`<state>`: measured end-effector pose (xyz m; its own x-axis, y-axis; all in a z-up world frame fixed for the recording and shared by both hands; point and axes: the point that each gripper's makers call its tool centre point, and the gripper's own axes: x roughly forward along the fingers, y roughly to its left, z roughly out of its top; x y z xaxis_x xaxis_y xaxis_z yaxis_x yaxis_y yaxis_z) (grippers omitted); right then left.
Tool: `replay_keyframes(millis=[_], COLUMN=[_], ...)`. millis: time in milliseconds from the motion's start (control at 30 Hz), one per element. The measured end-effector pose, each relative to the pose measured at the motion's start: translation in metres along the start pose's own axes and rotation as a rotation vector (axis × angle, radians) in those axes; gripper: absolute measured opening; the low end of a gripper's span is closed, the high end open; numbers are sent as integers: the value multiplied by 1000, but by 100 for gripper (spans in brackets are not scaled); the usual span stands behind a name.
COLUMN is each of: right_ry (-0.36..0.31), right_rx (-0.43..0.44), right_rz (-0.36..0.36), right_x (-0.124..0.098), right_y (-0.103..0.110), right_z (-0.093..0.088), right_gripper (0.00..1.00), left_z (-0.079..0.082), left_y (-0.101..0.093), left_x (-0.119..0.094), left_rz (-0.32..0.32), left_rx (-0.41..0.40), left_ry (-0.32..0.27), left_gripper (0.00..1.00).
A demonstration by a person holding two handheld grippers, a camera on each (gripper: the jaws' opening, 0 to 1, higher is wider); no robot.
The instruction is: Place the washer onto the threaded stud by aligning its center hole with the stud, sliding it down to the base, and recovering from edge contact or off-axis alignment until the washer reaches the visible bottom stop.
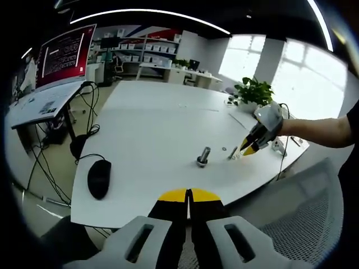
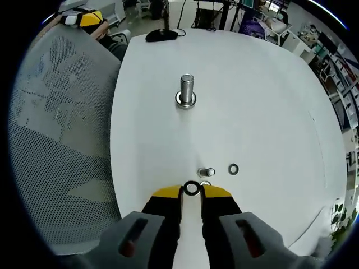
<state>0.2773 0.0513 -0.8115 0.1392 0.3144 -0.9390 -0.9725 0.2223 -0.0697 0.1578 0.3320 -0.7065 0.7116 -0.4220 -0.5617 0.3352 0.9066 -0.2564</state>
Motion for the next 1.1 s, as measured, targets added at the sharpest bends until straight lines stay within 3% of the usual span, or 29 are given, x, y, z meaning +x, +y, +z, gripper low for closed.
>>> replay_keyframes(millis=[467,1100], right_ry=[-12,35], right_rx=[-60,-83], right_rz=[-52,-37], right_x=[-9,7], right_y=[-12,-20], right_z=[18,14], right_gripper=[14,14], left_z=[0,1], left_y=[0,1], left_x=[0,0], left_rz=[-2,5], left_rx=[-2,-10], left_ry=[-1,-6], left_gripper=[0,0])
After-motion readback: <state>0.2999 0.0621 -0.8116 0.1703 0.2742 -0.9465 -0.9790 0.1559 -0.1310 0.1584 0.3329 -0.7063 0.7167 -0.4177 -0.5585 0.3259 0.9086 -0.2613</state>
